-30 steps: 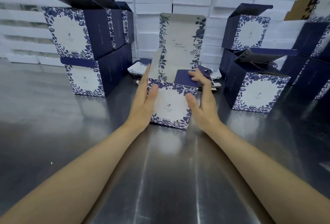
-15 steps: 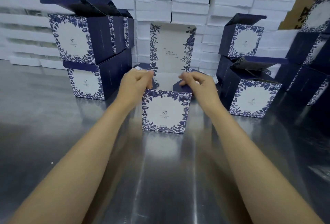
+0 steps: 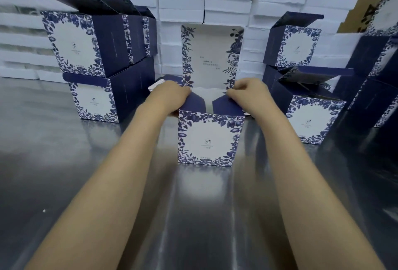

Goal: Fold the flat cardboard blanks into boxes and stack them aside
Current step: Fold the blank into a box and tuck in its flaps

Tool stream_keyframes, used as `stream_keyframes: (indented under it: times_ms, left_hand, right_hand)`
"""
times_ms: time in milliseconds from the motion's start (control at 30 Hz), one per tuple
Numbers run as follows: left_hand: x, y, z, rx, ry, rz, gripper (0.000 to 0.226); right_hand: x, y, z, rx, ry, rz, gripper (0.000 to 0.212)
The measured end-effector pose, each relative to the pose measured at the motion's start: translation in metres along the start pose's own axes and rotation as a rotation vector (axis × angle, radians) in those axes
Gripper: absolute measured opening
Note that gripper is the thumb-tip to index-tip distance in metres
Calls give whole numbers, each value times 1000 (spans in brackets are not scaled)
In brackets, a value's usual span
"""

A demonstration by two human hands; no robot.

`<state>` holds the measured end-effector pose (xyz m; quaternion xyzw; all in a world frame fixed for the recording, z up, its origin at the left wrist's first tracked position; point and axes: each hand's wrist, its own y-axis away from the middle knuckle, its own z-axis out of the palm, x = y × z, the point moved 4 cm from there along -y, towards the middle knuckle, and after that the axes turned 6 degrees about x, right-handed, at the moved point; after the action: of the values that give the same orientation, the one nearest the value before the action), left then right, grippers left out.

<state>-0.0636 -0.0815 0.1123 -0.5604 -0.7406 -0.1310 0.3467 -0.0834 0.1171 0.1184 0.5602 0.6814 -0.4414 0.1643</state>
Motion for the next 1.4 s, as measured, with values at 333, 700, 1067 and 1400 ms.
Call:
stream_keyframes:
  times_ms: [333, 700, 1067, 1400]
  left_hand:
    - [6, 3, -7, -20, -138, 64, 26]
    - [-2, 8, -33, 100, -168, -8, 61]
    - [2, 21, -26, -215, -263, 10, 49]
    - [-2, 21, -31, -52, -224, 21, 60]
  right_hand:
    - [4, 2, 4, -190, 94, 264, 31]
    - [2, 9, -11, -135, -59, 303, 45]
    - [-5, 12, -9, -320, 161, 271, 32]
    - [-5, 9, -17, -173, 222, 204, 46]
